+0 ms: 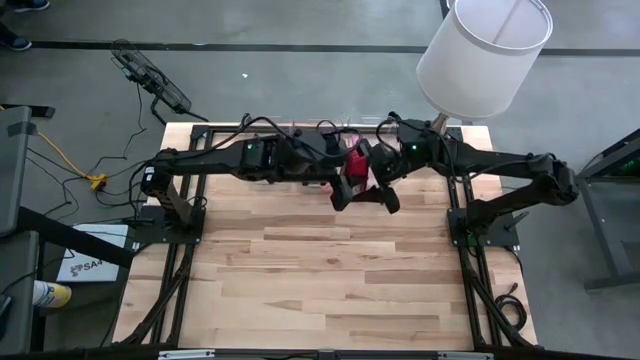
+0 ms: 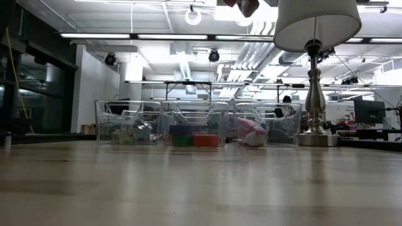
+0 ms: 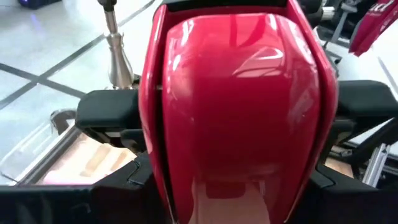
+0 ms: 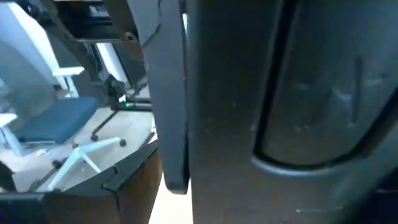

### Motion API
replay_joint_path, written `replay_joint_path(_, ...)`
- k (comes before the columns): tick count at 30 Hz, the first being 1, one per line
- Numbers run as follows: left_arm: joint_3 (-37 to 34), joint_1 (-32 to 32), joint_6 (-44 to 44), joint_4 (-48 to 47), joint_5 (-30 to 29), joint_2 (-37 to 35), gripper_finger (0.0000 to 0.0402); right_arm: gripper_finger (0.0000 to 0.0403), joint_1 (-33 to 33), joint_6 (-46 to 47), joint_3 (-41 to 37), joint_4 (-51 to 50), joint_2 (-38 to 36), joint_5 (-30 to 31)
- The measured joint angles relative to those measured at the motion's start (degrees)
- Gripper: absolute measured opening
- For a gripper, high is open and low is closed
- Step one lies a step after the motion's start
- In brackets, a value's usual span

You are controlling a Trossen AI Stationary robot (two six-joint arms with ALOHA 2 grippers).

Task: Pick and place Stapler, Stapler remover, tape
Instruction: Put the red stapler into the right transparent bin

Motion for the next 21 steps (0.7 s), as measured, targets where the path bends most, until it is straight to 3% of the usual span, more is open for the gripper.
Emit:
replay_joint_path(13,0.02,0.07,2.70,5.61,-0.60,-0.15,0.0202,0.0283,1.46,0.76,-0.04,3.98,-0.08,2.74)
replay_joint_path(21,0.02,0.00,2.75,5.26,0.10,-0.15,0.0202,0.0198,1.44,0.85,-0.04,4.34,-0.03,3.39)
